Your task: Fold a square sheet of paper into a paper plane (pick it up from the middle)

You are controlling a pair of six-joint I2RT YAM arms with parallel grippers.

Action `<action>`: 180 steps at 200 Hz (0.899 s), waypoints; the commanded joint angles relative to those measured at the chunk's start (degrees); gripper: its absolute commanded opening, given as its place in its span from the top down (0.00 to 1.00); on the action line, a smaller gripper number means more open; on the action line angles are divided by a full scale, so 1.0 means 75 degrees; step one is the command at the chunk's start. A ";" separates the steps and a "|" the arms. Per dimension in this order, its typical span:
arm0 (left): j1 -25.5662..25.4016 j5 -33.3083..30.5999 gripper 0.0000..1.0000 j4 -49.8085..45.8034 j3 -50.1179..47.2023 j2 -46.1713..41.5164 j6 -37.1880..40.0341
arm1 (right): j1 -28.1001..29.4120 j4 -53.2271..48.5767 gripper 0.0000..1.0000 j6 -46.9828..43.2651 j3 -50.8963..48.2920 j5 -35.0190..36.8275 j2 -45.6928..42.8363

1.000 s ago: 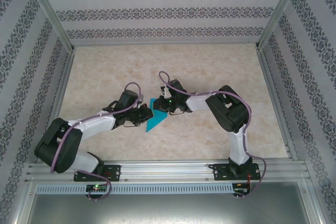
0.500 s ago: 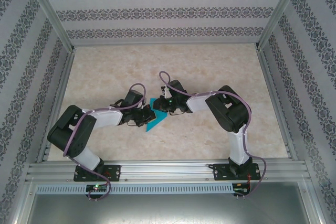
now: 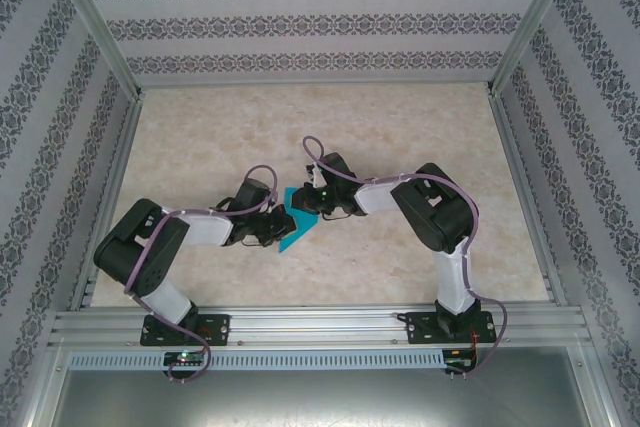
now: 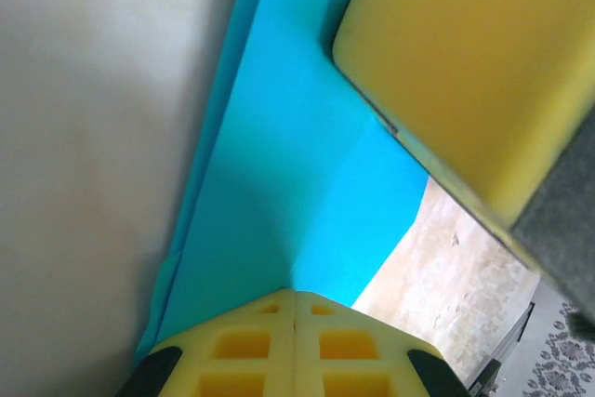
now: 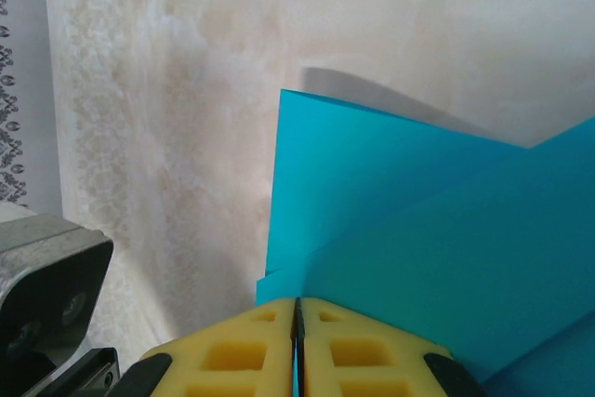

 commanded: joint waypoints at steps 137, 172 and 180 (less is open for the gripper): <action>-0.0178 0.0310 1.00 -0.2745 -0.1501 -0.1336 0.0613 | -0.0002 -0.0893 0.89 -0.0113 -0.0346 0.0750 0.0350; -0.0202 0.0125 0.99 -0.3537 -0.1508 -0.2039 0.0708 | -0.0017 -0.0895 0.89 -0.0113 -0.0416 0.0792 0.0292; -0.0209 0.0115 0.99 -0.3765 -0.1462 -0.2230 0.0791 | -0.0009 -0.0906 0.89 -0.0116 -0.0396 0.0782 0.0302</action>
